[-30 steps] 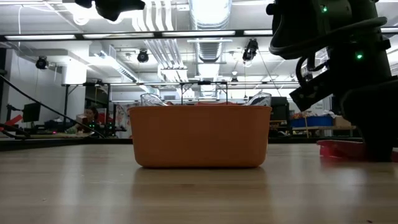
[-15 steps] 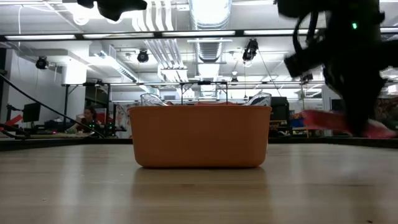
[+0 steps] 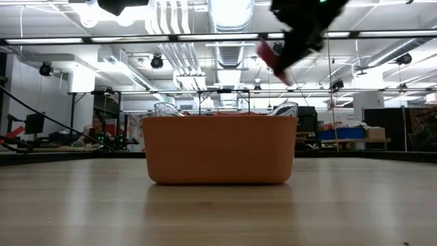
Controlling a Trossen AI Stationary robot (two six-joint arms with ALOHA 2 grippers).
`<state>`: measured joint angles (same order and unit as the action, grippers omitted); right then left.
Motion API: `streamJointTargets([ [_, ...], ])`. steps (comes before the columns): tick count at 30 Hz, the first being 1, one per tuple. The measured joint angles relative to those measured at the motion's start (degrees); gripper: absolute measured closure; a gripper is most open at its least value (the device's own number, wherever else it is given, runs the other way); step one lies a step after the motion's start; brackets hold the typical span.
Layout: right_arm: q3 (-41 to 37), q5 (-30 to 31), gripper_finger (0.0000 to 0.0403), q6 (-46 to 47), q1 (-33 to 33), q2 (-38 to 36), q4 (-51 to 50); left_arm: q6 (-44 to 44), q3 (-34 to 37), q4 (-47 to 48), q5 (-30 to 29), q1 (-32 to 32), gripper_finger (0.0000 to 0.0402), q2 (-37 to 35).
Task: Sort candy
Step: Put the red candy into the black transparent bin
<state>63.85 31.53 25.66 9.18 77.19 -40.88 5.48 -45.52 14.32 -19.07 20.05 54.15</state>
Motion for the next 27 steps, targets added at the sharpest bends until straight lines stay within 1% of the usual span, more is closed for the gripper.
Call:
streamJointTargets([
  [4, -1.2, -0.6, 0.0390, -17.6, -7.3, -0.6, 15.4, -0.2, 1.3, 0.3, 0.0, 0.0, 0.0255, -1.7],
  [5, -1.6, -1.6, 0.0390, -21.5, -9.3, -0.5, 19.1, -0.3, 1.6, 0.3, 0.0, 0.0, 0.0255, -2.1],
  [7, -2.3, -6.6, 0.0390, -27.3, -13.5, -0.2, 25.7, -0.5, 2.1, 0.4, 0.0, 0.0, 0.0255, -3.0],
  [10, -3.6, -15.8, 0.0390, -31.1, -19.9, 1.2, 35.6, -0.5, 3.0, 0.3, 0.0, 0.0, 0.0255, -4.5],
  [12, -4.7, -19.1, 0.0390, -31.7, -23.5, 2.7, 41.3, -0.5, 3.8, -0.2, 0.0, 0.0, 0.0255, -5.5],
  [14, -5.8, -20.6, 0.0390, -32.3, -26.4, 4.5, 46.5, -0.5, 5.1, -0.8, 0.0, 0.0, 0.0255, -6.8],
  [17, -6.8, -21.1, 0.0390, -33.2, -29.2, 7.8, 49.8, -1.0, 7.1, -1.7, 0.0, 0.0, 0.0255, -8.9],
  [20, -7.0, -21.5, 0.0390, -33.3, -31.0, 11.2, 49.7, -2.0, 9.6, -5.0, 0.0, 0.0, 0.0255, -10.9],
  [27, -6.7, -20.9, 0.0390, -35.6, -31.8, 17.4, 50.4, -1.4, 15.6, -13.5, -0.1, 0.0, 0.0255, -14.2],
])
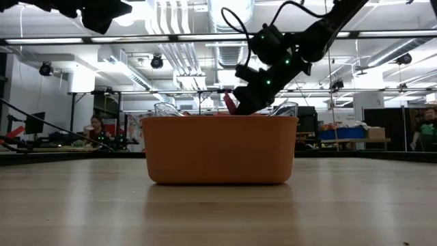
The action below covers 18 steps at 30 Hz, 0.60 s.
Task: Sort candy
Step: Put the red candy into the black transparent bin, then return to Home Position
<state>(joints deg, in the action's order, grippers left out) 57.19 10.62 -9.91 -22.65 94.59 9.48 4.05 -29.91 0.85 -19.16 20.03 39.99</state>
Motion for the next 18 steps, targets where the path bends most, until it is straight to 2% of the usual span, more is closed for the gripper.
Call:
streamJointTargets([
  [5, 1.6, -0.2, 0.0373, 1.9, -0.5, 2.1, 0.1, -0.1, 2.6, -3.9, -2.7, 0.0, 0.0255, -1.0],
  [14, 4.1, -0.7, 0.0256, 3.7, -1.0, 0.7, -7.0, 1.2, 2.6, -4.7, -5.0, 0.0, 0.0255, -0.9],
  [18, 4.2, -0.6, 0.0222, 4.6, -1.0, -0.8, -9.2, 2.3, 3.0, -4.2, -5.0, 0.0, 0.0255, -1.7],
])
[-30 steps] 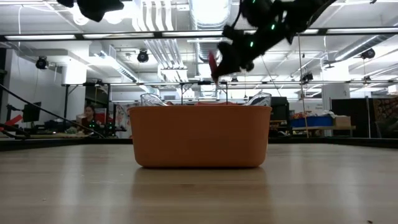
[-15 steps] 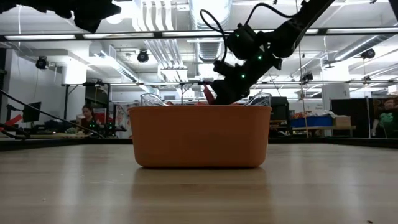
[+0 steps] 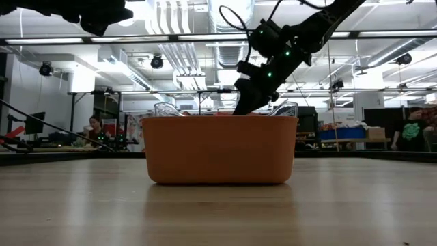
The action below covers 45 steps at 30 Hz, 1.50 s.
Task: Sort candy
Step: Return to Home Position
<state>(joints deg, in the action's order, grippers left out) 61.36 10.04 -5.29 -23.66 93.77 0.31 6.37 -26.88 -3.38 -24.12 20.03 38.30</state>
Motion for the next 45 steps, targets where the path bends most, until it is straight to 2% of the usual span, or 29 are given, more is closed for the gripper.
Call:
streamJointTargets([
  [2, -0.4, -0.5, 0.0214, 1.4, 0.3, -1.4, -0.8, 0.0, 0.4, 0.3, 0.0, 0.0, 0.0255, -0.7],
  [8, -6.1, -7.8, 0.0212, 3.5, 3.1, -8.5, 0.8, -0.5, 4.8, -1.7, 0.5, 0.0, 0.0255, -3.8],
  [14, -17.4, -12.0, 0.0222, 1.1, 7.4, -19.3, 13.1, 0.0, 10.6, -6.2, 1.2, -0.1, 0.0257, -8.5],
  [18, -25.8, -13.6, 0.0229, 0.5, 7.7, -26.8, 20.7, 1.8, 13.0, -9.0, 4.0, -1.0, 0.0273, -12.0],
  [23, -33.9, -13.7, 0.0237, 0.4, 7.5, -35.0, 21.8, 2.9, 14.2, -8.3, 4.6, -3.5, 0.0298, -16.1],
  [27, -39.7, -17.4, 0.0239, 1.6, 7.5, -40.9, 24.9, 3.6, 16.5, -8.6, 9.4, -6.2, 0.0319, -19.6],
  [34, -49.5, -17.7, 0.0245, 3.2, 7.5, -51.6, 28.7, 1.7, 21.4, -9.6, 12.0, -9.5, 0.0326, -27.3],
  [45, -60.2, -16.0, 0.0267, 3.9, 7.5, -69.1, 28.6, 1.2, 26.3, -7.1, 13.2, -9.7, 0.0326, -35.4],
])
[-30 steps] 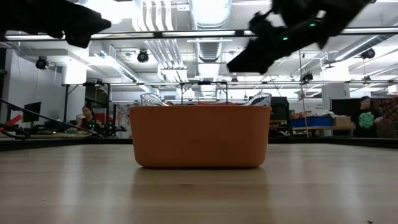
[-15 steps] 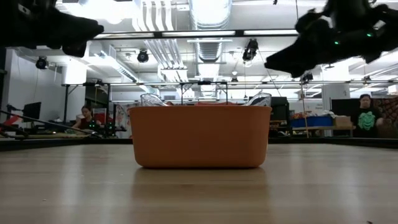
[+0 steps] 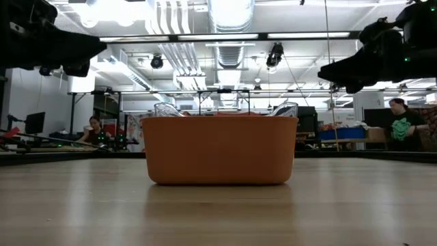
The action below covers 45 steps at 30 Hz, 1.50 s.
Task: Sort candy
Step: Return to Home Position
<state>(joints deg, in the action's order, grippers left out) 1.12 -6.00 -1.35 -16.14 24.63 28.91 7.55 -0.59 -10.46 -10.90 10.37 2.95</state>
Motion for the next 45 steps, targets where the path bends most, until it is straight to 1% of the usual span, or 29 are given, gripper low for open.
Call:
streamJointTargets([
  [3, -0.3, 0.6, 0.0273, -1.1, 0.0, -3.4, -5.3, -1.7, 0.0, 2.8, -0.1, 0.0, 0.0326, -1.4],
  [5, -0.3, 2.2, 0.0279, -2.9, 0.0, -5.3, -7.9, -1.6, 0.0, 4.5, -0.1, -0.1, 0.0326, -2.5],
  [9, -0.3, 8.8, 0.0299, -7.6, 0.0, -9.4, -11.0, -1.3, 0.0, 6.8, -0.5, -0.1, 0.0326, -3.0],
  [11, -0.4, 9.1, 0.0310, -8.1, 0.0, -11.3, -12.6, -1.7, 0.0, 7.2, -1.4, -0.1, 0.0326, -2.7],
  [13, -0.4, 9.1, 0.0322, -8.1, 0.0, -12.6, -14.2, -4.1, 0.0, 7.3, -2.1, -0.1, 0.0326, -2.4],
  [16, -0.4, 10.5, 0.0337, -9.5, 0.0, -13.4, -14.4, -8.4, 0.0, 7.3, -2.4, -0.1, 0.0326, -1.5],
  [18, -0.4, 10.6, 0.0343, -9.9, 0.0, -13.4, -14.7, -8.7, 0.0, 7.3, -2.4, -0.1, 0.0326, -1.0],
  [27, -0.4, 10.6, 0.0349, -3.3, 0.0, -12.9, -15.3, -8.7, 0.0, 7.3, -2.5, -0.1, 0.0326, 1.1],
  [32, -0.4, 10.6, 0.0349, -3.2, 0.0, -12.9, -15.4, -8.7, 0.0, 7.2, -2.5, -0.1, 0.0326, 2.1],
  [34, -0.4, 10.9, 0.0349, -3.2, 1.0, -13.4, -15.9, -8.7, 0.0, 7.2, -2.5, -0.1, 0.0326, 2.4],
  [36, -0.5, 10.1, 0.0348, -2.3, 1.6, -14.6, -16.7, -8.7, 0.0, 7.2, -2.6, -0.1, 0.0326, 2.8],
  [37, -0.5, 10.0, 0.0349, 0.1, 1.6, -15.7, -17.6, -8.7, 0.0, 7.2, -2.6, -0.1, 0.0326, 2.9],
  [39, -0.5, 10.2, 0.0350, 7.9, 1.5, -18.7, -20.2, -8.7, 0.0, 7.1, -2.6, -0.1, 0.0326, 2.9],
  [40, -0.5, 11.2, 0.0350, 9.5, 1.6, -20.6, -22.6, -8.7, 0.0, 7.1, -2.6, -0.1, 0.0326, 3.1],
  [42, -0.5, 15.1, 0.0350, 10.8, 3.4, -24.2, -26.3, -8.7, 0.0, 7.1, -2.6, -0.1, 0.0326, 3.2],
  [45, -0.5, 16.3, 0.0348, 9.2, 6.4, -24.5, -25.9, -8.7, 0.0, 7.0, -2.6, -0.1, 0.0326, 3.4],
])
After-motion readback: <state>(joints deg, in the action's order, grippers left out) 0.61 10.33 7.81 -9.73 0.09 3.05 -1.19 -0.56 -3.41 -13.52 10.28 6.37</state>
